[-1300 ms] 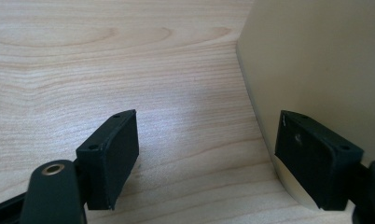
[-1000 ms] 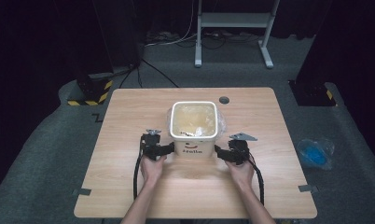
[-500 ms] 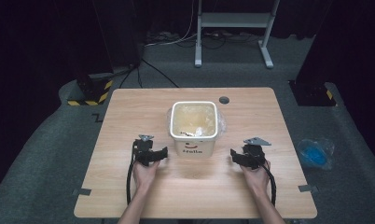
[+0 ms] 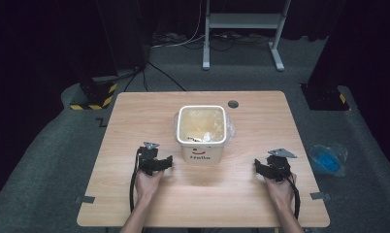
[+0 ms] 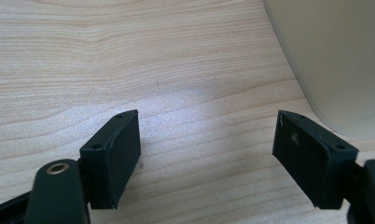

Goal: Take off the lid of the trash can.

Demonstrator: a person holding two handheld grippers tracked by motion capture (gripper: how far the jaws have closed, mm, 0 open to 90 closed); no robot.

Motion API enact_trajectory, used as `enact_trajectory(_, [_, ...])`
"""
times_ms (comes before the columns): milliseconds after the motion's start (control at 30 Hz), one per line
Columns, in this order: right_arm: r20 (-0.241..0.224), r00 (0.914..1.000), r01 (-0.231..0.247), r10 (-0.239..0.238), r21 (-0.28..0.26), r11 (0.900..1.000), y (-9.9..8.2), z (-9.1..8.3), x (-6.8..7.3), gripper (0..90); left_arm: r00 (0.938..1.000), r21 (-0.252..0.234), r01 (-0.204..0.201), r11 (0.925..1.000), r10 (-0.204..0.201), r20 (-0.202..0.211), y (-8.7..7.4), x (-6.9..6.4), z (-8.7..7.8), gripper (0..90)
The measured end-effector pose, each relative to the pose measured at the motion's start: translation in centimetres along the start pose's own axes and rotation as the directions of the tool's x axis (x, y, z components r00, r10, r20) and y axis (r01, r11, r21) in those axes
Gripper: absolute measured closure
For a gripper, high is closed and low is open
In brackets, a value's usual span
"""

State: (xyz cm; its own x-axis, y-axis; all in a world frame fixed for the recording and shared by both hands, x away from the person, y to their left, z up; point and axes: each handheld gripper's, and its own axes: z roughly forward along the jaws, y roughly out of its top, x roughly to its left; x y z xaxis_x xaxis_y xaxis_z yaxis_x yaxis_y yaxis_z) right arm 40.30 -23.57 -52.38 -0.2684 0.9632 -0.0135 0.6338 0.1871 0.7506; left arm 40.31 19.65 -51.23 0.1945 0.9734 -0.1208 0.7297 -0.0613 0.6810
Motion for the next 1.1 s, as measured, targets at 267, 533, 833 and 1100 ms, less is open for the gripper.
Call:
enact_trajectory(267, [-0.013,0.9998,0.012,-0.012,0.005,0.9999,-0.1,0.0,-0.1,27.8,0.9997,0.012,-0.010,0.9999,0.010,0.024,-0.1,0.4,-0.3,27.4])
enact_trajectory(533, [-0.017,0.9997,0.019,-0.019,0.003,0.9998,-0.1,0.0,0.0,27.8,0.9994,0.016,-0.019,0.9997,0.019,0.030,-0.1,0.8,-0.9,32.7])
enact_trajectory(833, [-0.014,0.9998,0.015,-0.015,0.004,0.9999,-0.1,0.0,0.1,27.8,0.9983,-0.027,0.009,0.9996,-0.007,0.058,0.1,1.4,-2.1,34.6])
enact_trajectory(1100, [-0.012,0.9999,0.012,-0.012,0.005,0.9999,-0.1,-0.1,0.1,27.8,0.9967,-0.051,0.028,0.9983,-0.024,0.077,0.3,1.6,-3.0,35.9])
